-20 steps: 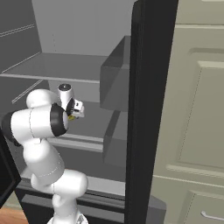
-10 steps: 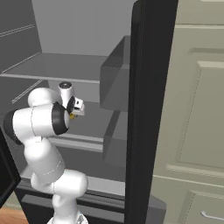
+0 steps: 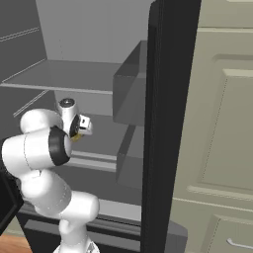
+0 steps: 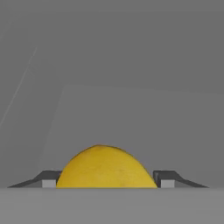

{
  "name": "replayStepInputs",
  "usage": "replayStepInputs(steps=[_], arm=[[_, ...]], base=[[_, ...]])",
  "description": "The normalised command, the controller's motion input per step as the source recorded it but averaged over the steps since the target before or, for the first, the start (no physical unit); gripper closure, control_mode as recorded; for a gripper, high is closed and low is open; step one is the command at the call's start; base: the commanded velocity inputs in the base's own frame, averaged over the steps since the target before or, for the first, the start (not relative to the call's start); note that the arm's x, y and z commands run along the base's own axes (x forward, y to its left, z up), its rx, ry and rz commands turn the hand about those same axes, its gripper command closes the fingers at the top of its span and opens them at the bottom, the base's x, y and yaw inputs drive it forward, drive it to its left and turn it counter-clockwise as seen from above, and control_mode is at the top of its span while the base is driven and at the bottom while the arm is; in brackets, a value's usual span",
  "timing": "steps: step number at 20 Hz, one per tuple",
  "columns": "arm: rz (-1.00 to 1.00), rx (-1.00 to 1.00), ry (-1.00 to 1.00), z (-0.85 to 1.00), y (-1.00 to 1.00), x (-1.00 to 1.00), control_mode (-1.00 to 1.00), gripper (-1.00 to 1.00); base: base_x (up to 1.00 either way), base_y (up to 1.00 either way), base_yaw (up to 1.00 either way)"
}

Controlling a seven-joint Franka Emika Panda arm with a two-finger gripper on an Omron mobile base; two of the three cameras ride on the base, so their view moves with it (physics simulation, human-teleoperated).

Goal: Open the fridge, remove the pear, lemon, and shrimp, and place them on any counter.

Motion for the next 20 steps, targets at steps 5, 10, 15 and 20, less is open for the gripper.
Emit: replayStepInputs(steps=[5,10,15,20], arm=[[-0.04,0.07,-0.20,0.10,-0.23,-1.00,-1.00,1.00],[-0.07,0.02,-0.09,0.86,-0.46,-1.00,-1.00,1.00],[-0.04,0.00,0.00,1.00,-0.29,-0.88,-1.00,1.00],[-0.03,-0.01,0.07,1.00,-0.14,-0.74,-1.00,1.00]], base=[[0.00,0.00,0.00],[0.00,0.00,0.00],[0.00,0.00,0.00],[0.00,0.00,0.00]])
